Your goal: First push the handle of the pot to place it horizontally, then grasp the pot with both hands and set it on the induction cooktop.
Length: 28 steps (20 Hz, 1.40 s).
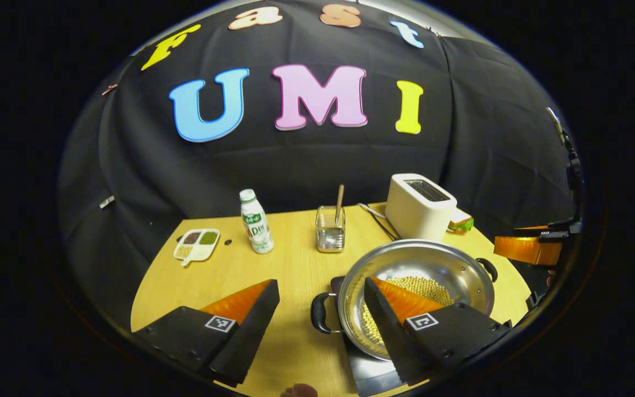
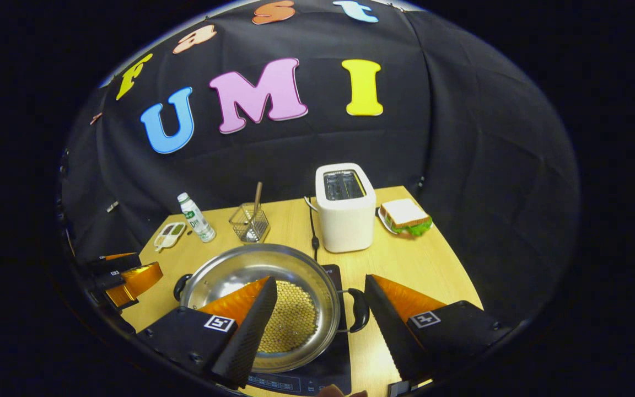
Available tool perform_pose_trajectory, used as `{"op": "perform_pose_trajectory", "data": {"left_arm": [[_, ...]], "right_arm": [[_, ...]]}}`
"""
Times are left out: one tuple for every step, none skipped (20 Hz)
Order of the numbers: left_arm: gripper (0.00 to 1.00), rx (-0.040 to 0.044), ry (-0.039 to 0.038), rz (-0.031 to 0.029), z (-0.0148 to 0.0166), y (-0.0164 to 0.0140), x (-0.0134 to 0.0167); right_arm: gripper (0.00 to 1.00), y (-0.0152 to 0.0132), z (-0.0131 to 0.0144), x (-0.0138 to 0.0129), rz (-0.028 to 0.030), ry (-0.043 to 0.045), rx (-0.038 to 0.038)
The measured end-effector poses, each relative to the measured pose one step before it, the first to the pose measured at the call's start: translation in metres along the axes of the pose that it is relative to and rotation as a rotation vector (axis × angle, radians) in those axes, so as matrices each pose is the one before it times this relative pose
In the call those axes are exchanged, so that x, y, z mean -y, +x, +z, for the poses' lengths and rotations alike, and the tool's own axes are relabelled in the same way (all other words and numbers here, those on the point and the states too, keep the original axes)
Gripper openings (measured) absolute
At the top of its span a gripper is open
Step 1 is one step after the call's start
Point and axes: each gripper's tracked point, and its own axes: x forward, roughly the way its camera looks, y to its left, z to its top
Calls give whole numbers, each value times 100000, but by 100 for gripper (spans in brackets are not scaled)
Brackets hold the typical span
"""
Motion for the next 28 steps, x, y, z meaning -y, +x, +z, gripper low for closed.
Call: {"op": "perform_pose_trajectory", "data": {"left_arm": [[96, 4130, 830, 618, 1318, -1144, -422], [96, 4311, 721, 625, 1220, -1170, -474], [96, 3749, 286, -404, 1173, -1012, -198], [96, 3430, 133, -823, 877, -1042, 27], [96, 2811, -238, -776, 952, -1064, -119], [96, 2769, -292, -342, 852, -1050, -214], [96, 2269, -443, 75, 888, -1006, -348], [96, 2183, -518, -90, 858, -1534, -99], [96, 2561, -447, 416, 1057, -1020, -446], [96, 2142, -231, 169, 956, -863, -356], [96, 2678, -206, 1003, 1129, -984, -631], [96, 2559, -603, 787, 1037, -738, -546], [96, 2818, -680, 962, 1107, -742, -606], [96, 2307, -1030, 1526, 817, -694, -700], [96, 2373, -1382, 1080, 891, -662, -752], [96, 2241, -664, 835, 757, -554, -506], [96, 2350, 350, 928, 737, -608, -622], [96, 2113, 854, 114, 764, -502, -442], [96, 2025, 248, 346, 674, -589, -422], [100, 1442, -1092, -426, 547, -498, -347], [96, 1405, -1441, 242, 535, -660, -398], [96, 553, -642, 718, 413, -253, -618], [96, 497, 343, 1240, 230, -376, -714], [96, -4, 737, 468, 208, -271, -431], [96, 320, 547, 480, 193, -385, -297], [96, -194, -147, -74, 89, -150, -146], [95, -738, -30, -247, 17, -275, 32], [95, -49, 375, 276, 56, -281, -172]], "right_arm": [[99, -1123, 1231, -324, -382, -299, 3846], [99, -912, 1223, -349, -607, -763, 3948], [99, -1040, 1332, -254, -838, -912, 4301], [99, -1052, 1430, -341, -629, -815, 4121], [98, -1332, 1347, -498, -324, -793, 4020], [99, -1047, 1422, -361, -681, -1402, 4150], [98, -1065, 1318, -320, -559, -930, 3704], [98, -900, 1291, -600, 218, -492, 3563], [98, -1066, 1298, -480, 20, -567, 3308], [98, -1131, 1305, -498, 127, -202, 3083], [98, -1005, 1216, -573, 121, -33, 3346], [98, -626, 1010, -463, 164, -79, 2746], [98, -646, 1048, -495, 88, -388, 3100], [98, -597, 1161, -621, 185, -389, 3618], [98, -497, 1087, -473, 98, -16, 2602], [98, -523, 1061, -445, 10, -600, 3290], [98, -495, 966, -239, 15, -997, 3091], [98, -507, 848, -282, 244, -1075, 2763], [98, -360, 365, -317, 53, -563, 1587], [98, -384, 298, -270, 179, -640, 687], [98, -473, 146, -87, 108, -500, 648], [98, -436, 386, -55, 64, -549, 1006], [98, -227, 530, 160, -454, -198, 1283], [100, -243, 389, 108, -470, -77, 962], [98, -297, 242, 196, -610, 241, 781], [99, -116, 230, 243, -800, 427, 567], [99, -321, 141, 74, -664, 211, 806], [99, -60, 104, 199, -874, -348, 324]]}}
